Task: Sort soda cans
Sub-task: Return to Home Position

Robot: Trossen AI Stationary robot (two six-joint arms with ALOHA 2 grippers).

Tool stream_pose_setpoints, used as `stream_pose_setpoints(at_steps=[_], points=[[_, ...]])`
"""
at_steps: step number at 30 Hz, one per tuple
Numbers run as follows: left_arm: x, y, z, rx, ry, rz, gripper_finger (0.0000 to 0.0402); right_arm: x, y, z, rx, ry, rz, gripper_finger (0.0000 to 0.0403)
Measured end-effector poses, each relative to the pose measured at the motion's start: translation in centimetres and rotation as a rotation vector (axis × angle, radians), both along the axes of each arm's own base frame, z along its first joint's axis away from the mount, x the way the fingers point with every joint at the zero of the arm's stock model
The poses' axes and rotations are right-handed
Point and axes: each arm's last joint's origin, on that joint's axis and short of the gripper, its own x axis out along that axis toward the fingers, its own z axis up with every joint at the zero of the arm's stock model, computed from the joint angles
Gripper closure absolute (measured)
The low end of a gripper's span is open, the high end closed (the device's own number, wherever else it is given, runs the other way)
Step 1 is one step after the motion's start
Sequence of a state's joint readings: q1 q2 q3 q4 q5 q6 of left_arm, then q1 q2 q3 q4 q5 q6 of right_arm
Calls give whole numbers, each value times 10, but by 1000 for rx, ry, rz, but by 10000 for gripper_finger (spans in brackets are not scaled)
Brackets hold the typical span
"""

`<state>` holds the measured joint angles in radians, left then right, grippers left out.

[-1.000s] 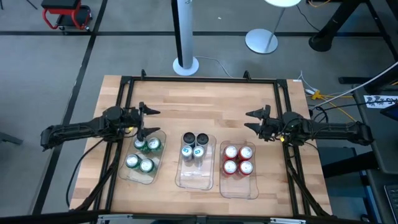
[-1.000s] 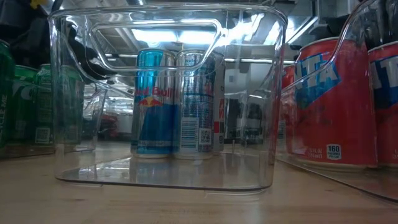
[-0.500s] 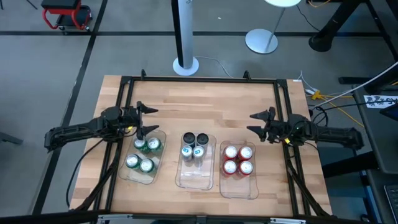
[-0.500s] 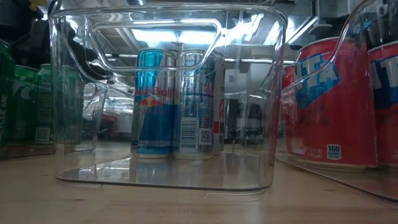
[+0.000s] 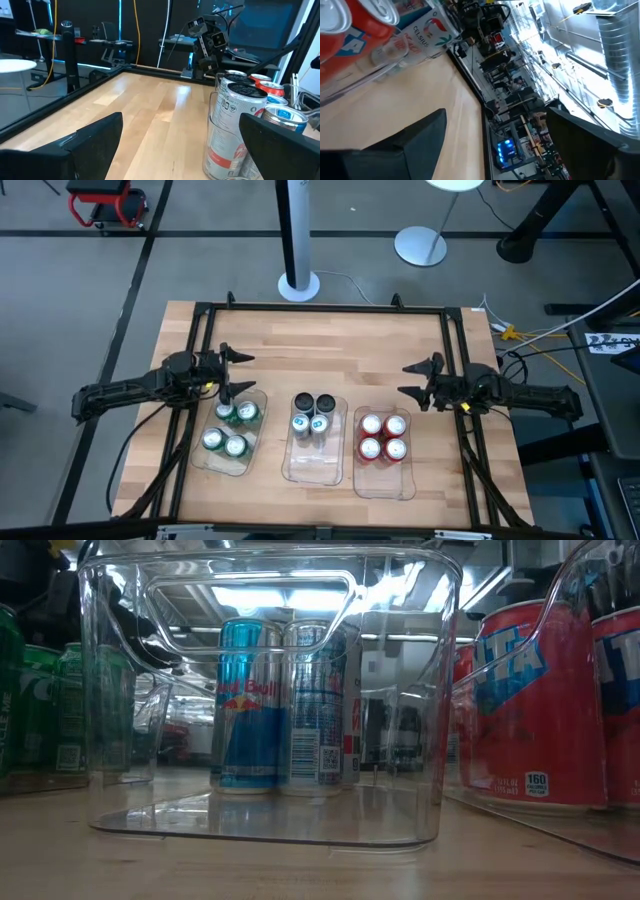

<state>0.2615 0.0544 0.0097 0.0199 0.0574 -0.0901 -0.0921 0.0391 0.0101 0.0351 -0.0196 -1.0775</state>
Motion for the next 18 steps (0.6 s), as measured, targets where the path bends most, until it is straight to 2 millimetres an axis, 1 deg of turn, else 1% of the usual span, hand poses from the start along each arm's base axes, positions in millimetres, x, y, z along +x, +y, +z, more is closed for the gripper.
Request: stream_pose_setpoints(at_steps=[4,7,9,12,15,18], points=[[0,0,0,-6,-1,0,13,0,0,1,3,-8,-4,66],[0,0,0,-30,-4,5,15,0,0,-1,-2,7,-8,94],[0,0,0,-35,-5,8,26,0,0,-2,-5,14,-8,130],[0,0,0,-34,-3,17,63,0,0,-2,-6,15,-8,200],[0,0,0,-29,-1,18,118,0,0,-2,-10,16,-8,272],[0,0,0,-16,2,18,185,0,0,-2,-24,18,-8,337]])
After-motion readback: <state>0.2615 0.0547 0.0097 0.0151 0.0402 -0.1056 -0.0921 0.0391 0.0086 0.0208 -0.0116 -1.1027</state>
